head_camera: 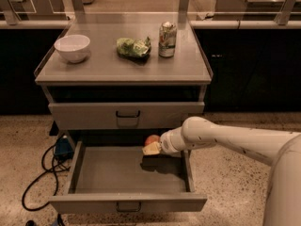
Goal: Place apple into middle drawer
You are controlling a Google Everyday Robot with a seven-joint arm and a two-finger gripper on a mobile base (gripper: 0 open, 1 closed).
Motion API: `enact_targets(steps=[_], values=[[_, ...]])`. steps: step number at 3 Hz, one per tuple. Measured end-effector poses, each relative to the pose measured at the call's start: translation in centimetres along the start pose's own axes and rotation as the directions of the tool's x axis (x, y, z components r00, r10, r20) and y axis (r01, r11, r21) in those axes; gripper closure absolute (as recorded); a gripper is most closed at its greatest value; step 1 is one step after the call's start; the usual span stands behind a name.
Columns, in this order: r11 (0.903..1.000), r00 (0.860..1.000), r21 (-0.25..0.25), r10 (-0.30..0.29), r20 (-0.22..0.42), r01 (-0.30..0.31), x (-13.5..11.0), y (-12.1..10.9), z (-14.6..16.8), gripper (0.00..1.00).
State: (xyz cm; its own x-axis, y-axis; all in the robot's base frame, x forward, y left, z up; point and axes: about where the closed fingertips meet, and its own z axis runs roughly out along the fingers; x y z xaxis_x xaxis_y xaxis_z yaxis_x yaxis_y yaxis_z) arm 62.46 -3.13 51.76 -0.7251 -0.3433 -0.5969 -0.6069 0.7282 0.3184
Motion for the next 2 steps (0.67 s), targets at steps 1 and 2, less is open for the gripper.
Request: enact_targets(steps=[1, 2], values=[[1.0, 1.0, -0.001, 0.001, -0.002, -0.001, 0.2, 0.0, 0.1, 1.0], [0.9995, 0.999, -0.01, 0.028, -0.015, -0.028, 2.6, -0.2, 2.5, 1.0]])
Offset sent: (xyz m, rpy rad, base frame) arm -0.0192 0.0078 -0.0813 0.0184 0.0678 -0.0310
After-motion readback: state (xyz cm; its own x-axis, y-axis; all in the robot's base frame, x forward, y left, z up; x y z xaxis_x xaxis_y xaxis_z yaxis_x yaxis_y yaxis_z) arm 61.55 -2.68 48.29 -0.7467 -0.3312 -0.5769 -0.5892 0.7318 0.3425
